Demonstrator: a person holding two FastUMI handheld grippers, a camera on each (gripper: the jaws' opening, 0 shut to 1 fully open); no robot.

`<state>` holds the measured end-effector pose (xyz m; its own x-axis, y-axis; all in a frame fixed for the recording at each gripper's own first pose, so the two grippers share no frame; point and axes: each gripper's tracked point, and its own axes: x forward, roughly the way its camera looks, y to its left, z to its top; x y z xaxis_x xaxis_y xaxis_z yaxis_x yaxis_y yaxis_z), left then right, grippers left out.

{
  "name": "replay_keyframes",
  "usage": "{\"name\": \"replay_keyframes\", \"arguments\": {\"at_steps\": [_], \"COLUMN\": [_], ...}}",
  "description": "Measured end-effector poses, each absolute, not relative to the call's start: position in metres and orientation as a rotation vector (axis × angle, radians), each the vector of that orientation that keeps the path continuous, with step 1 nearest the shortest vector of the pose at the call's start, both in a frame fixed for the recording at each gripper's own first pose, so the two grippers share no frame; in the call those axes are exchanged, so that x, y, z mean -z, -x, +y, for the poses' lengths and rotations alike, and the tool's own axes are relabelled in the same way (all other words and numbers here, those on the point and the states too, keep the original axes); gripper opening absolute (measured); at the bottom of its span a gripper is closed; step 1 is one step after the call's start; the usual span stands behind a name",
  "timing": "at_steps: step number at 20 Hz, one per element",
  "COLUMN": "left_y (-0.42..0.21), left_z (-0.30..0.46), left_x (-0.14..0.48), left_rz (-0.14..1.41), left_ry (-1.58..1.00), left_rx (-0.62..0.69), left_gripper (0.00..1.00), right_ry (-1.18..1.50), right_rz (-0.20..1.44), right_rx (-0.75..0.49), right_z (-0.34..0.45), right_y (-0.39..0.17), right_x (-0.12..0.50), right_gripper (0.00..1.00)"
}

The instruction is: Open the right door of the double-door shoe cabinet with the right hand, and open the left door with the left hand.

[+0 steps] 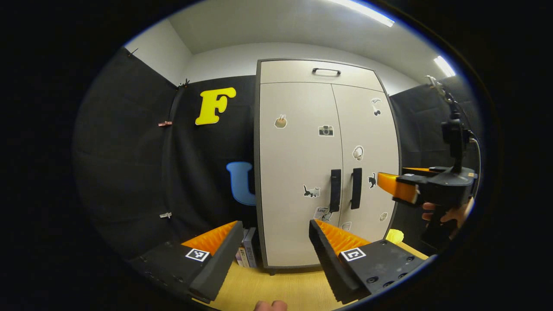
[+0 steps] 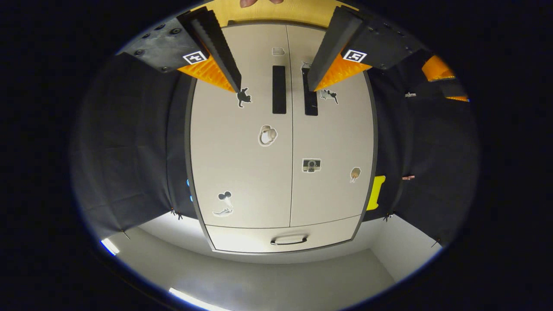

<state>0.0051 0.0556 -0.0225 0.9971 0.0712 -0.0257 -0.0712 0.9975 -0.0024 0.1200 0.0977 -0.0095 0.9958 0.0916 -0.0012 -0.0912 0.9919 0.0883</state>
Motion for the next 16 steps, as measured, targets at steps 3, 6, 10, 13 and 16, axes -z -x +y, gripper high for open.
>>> {"name": "replay_keyframes", "arguments": {"at_steps": [3,6,10,13,16], "left_y": [-0.009,-0.014,-0.020,-0.023,-0.028], "left_z": [0.065,0.076,0.089,0.100,0.110], "left_x": [0.031,0.040,0.051,0.057,0.064], "left_rz": [0.041,0.054,0.075,0.083,0.094], "left_ry": [0.009,0.011,0.029,0.036,0.046], "left_rx": [-0.075,-0.086,-0.099,-0.110,-0.124], "left_gripper": [0.95,0.94,0.95,0.95,0.95], "right_ry": [-0.079,-0.091,-0.107,-0.116,-0.079], "right_rz": [0.023,0.035,0.085,0.113,0.132], "right_rx": [-0.079,-0.074,-0.047,-0.041,-0.017], "right_z": [0.103,0.108,0.110,0.113,0.111], "right_y": [-0.161,-0.195,-0.230,-0.245,-0.252], "right_x": [0.028,0.040,0.063,0.077,0.087], "right_gripper": [0.98,0.98,0.98,0.98,0.87]}}
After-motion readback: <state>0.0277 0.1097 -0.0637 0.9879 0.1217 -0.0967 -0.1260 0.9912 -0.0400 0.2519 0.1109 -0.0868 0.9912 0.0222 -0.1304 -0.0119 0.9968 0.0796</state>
